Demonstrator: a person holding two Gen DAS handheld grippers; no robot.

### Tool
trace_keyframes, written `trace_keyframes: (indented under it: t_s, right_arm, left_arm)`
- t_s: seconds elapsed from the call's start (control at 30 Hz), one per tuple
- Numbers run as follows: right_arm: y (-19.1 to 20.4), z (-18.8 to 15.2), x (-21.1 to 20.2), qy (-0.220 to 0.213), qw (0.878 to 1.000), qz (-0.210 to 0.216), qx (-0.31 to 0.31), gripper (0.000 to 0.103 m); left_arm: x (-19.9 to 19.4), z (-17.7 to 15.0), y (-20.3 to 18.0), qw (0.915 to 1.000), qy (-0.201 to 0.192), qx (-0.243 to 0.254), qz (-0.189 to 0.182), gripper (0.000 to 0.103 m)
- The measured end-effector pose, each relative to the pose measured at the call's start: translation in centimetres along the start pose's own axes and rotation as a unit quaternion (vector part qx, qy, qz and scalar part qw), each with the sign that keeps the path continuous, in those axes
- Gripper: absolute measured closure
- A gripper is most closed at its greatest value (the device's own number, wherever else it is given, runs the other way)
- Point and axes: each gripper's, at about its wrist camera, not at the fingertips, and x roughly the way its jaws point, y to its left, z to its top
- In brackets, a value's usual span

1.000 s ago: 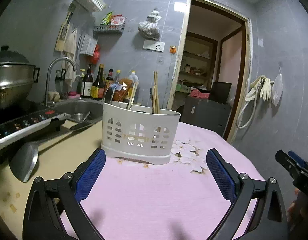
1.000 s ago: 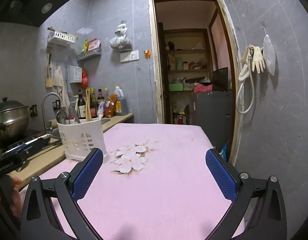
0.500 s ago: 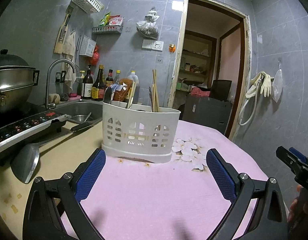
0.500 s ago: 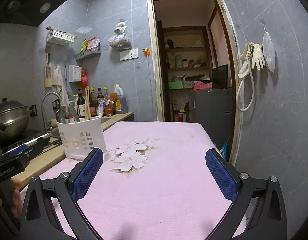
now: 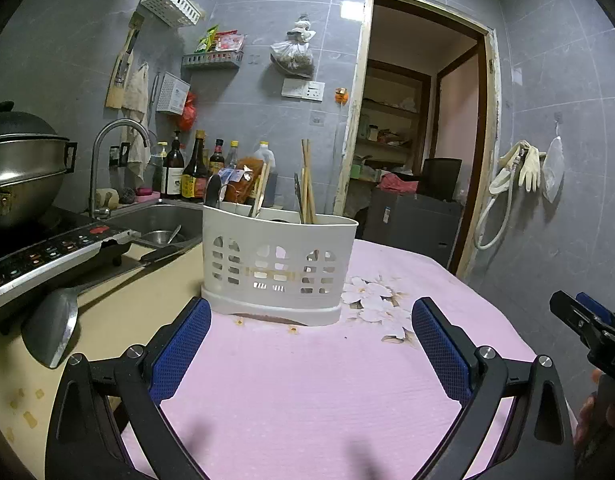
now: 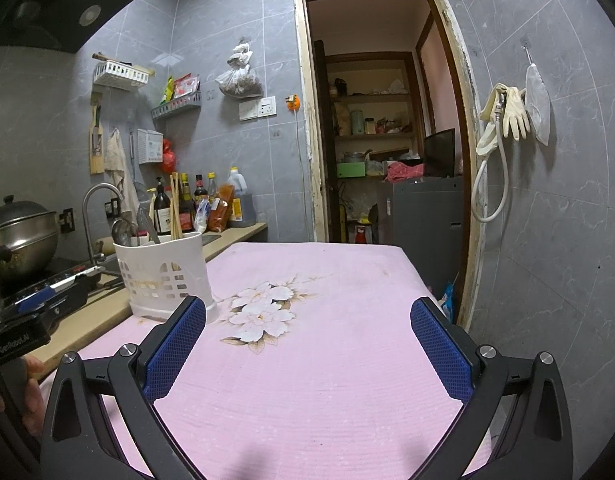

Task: Organize utensils

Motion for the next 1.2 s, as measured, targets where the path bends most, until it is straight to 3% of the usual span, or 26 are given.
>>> trace_keyframes:
  t_s: [1.2]
  right_arm:
    - [0.09,-0.16,0.06,0.003,1.000,0.001,0.002,0.000]
  left_arm:
    - [-0.02,0.16,0.24,1.0000,0.001,0.006,-0.001,0.004]
